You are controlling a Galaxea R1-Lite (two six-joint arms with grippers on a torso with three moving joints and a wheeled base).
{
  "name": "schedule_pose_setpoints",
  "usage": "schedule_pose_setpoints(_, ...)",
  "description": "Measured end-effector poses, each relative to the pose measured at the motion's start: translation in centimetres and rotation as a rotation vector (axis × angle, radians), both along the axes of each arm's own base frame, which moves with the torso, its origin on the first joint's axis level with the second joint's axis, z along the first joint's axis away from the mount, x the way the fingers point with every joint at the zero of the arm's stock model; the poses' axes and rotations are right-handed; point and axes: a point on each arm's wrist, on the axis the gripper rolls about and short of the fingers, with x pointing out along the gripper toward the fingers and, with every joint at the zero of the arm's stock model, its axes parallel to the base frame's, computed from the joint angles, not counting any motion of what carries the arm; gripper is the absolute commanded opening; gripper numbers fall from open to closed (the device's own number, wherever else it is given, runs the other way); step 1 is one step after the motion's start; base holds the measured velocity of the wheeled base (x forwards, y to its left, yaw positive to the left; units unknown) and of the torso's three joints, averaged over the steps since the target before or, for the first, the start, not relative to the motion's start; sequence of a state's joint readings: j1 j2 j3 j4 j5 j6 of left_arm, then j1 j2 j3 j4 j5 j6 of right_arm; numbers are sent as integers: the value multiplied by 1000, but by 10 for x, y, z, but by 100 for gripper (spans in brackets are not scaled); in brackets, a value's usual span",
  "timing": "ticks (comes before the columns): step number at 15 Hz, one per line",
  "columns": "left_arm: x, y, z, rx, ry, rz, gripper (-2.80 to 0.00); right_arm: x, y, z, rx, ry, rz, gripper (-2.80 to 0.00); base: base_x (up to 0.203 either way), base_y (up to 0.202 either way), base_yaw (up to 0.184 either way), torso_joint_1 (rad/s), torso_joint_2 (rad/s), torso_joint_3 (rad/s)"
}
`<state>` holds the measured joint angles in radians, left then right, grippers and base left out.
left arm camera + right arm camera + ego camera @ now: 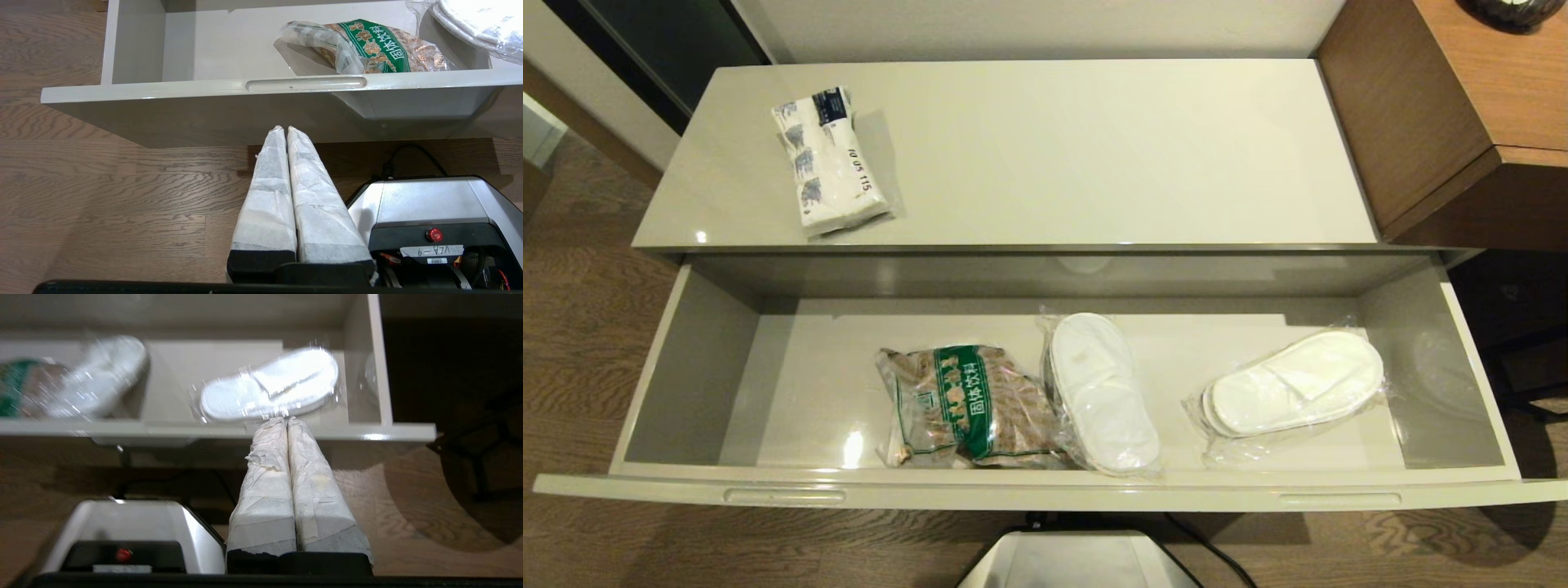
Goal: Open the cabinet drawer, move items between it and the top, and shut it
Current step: Take out the disposable slippers from the drawer
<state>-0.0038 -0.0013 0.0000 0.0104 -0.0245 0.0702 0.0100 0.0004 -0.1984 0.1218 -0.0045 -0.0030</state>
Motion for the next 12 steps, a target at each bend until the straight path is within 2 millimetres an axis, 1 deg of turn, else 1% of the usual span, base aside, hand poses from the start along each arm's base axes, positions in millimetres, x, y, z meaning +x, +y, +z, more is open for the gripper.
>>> schedule_pose_setpoints(4,0,0,0,0,0,1,-280,-57,1,72,52,-148,66,-280,0,0,0,0,0,0)
schedule_pose_setpoints(5,0,0,0,0,0,0,-280,-68,1,94,89,-192,72,-280,0,0,0,0,0,0)
schedule_pose_setpoints(6,0,0,0,0,1,0,-280,-76,1,119,133,-232,74,-280,0,0,0,0,0,0)
schedule_pose_setpoints(7,0,0,0,0,0,2,-280,-80,1,152,183,-258,78,-280,0,0,0,0,0,0)
schedule_pose_setpoints(8,0,0,0,0,0,1,-280,-78,2,185,226,-261,86,-280,0,0,0,0,0,0)
schedule_pose_setpoints(9,0,0,0,0,0,1,-280,-69,2,209,250,-236,103,-280,0,0,0,0,0,0)
schedule_pose_setpoints(10,0,0,0,0,0,1,-280,-50,3,234,270,-178,138,-280,0,0,0,0,0,0)
schedule_pose_setpoints(11,0,0,0,0,0,0,-280,-23,4,250,285,-85,168,-280,0,0,0,0,0,0)
schedule_pose_setpoints(12,0,0,0,0,0,0,-280,5,5,256,300,15,185,-280,0,0,0,0,0,0)
